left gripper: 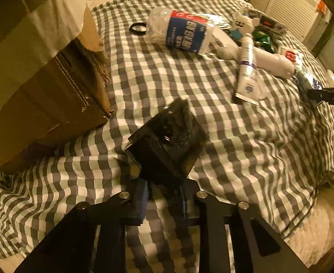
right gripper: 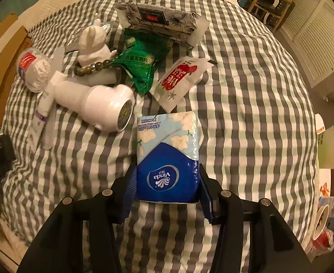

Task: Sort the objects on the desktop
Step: 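Grasp the black cup with the left tool while the right tool grasps the blue Vinda tissue pack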

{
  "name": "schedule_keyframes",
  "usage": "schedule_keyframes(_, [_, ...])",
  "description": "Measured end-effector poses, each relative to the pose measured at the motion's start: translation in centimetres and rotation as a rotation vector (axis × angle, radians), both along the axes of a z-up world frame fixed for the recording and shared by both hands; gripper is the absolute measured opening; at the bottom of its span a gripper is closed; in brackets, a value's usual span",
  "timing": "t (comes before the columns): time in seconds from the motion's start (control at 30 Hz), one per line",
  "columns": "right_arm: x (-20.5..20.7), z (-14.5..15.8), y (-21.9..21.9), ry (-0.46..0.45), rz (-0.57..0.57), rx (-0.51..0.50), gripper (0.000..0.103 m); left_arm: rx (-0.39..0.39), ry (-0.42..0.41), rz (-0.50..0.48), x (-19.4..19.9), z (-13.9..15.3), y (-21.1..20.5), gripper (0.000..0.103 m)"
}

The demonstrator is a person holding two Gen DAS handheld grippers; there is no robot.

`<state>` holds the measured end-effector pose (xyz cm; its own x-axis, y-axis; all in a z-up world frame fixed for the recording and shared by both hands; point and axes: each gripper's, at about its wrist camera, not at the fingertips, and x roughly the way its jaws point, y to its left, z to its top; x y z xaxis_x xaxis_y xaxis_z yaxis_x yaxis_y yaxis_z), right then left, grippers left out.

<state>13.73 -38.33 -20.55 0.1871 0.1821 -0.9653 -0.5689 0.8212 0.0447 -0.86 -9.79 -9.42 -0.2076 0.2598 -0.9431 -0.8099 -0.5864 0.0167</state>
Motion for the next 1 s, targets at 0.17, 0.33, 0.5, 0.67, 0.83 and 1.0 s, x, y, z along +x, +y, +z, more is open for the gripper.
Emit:
schedule_keyframes(0.17, [-1.2, 1.7, -1.2, -0.008, 0.008, 0.016, 0.048, 0.015, 0.018, -0.019, 1.2, 1.5, 0.0, 0.015])
schedule_keyframes(0.33, [-2.5, 3.2, -1.8, -0.021, 0.000, 0.040, 0.048, 0.031, 0.033, -0.019, 1.4, 2.4, -0.2, 0.015])
schedule_keyframes(0.5, [-2.6, 4.0, -1.2, -0.002, -0.014, 0.063, 0.048, 0.043, 0.011, 0.001, -0.7, 2.0, 1.2, 0.018])
schedule_keyframes(0.67, [-1.9, 3.0, -1.0, 0.020, -0.015, 0.080, 0.048, 0.052, -0.013, 0.015, -1.7, 1.4, 2.7, 0.056])
schedule_keyframes(0.83, [-1.8, 1.9, -0.2, 0.052, -0.003, 0.099, 0.048, 0.061, -0.018, 0.023, -2.6, 0.7, 4.7, 0.056])
schedule_keyframes(1.0, [-1.9, 1.1, 0.4, 0.064, 0.024, 0.098, 0.048, 0.075, -0.076, 0.056, -3.8, -0.1, 5.1, 0.032])
